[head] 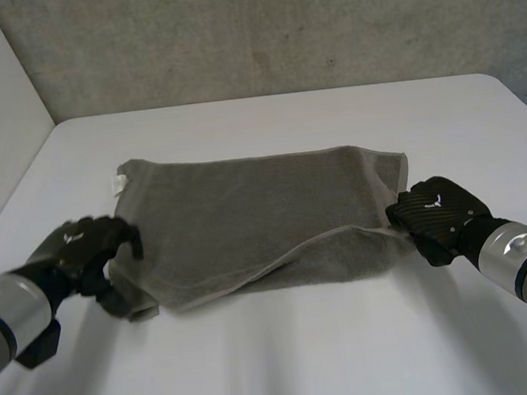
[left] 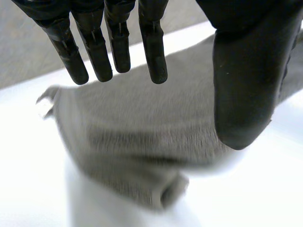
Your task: Fold the towel.
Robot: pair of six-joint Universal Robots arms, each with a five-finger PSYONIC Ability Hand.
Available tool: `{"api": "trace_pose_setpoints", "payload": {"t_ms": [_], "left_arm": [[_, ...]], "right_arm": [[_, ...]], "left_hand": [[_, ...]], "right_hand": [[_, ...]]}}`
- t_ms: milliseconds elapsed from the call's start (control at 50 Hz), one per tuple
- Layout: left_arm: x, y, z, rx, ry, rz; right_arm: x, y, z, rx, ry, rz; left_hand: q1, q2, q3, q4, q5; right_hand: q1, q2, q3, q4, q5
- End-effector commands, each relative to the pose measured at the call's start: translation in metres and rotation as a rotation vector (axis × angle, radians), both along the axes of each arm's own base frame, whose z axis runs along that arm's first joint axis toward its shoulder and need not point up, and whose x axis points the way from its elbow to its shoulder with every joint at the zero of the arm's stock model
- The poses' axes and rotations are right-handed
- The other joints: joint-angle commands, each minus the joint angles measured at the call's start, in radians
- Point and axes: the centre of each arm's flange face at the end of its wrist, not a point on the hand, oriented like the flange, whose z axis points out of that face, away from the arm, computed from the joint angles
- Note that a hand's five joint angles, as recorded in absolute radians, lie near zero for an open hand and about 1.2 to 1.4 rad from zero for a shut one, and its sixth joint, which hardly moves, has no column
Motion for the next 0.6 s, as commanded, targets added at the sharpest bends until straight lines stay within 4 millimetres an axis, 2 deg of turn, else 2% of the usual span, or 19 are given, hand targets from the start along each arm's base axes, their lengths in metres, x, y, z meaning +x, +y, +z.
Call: {"api": "trace_pose_setpoints", "payload": {"t_ms": [20,180,240,440,600], "left_arm": [[0.011,0.018,-0.027,0.089,-0.065,0.095],[0.012,0.016,-0.051,0.135,-0.081,0.113],[0.011,0.014,-0.054,0.132,-0.077,0.114],[0.008,-0.016,-0.071,0.088,-0.027,0.153],[0.006,-0.031,-0.078,0.084,-0.048,0.19]], "right_arm": [[0.0,0.001,-0.001,0.002,0.001,0.002],[0.001,0.003,-0.003,0.005,0.005,0.008],[0.001,0.004,-0.004,0.007,0.005,0.008],[0.001,0.007,-0.006,0.012,0.012,0.013],[0.0,0.009,-0.008,0.017,0.015,0.015]], "left_hand": [[0.006,0.016,0.017,0.02,0.004],[-0.014,-0.004,-0.004,0.0,-0.016],[-0.014,-0.004,-0.004,0.0,-0.016],[-0.011,-0.002,-0.001,0.003,-0.013],[-0.014,-0.004,-0.004,0.0,-0.016]], "right_hand": [[0.07,0.091,0.058,0.059,0.065],[0.07,0.091,0.058,0.059,0.065],[0.07,0.091,0.058,0.059,0.065],[0.07,0.091,0.058,0.059,0.065],[0.07,0.091,0.058,0.059,0.065]]}}
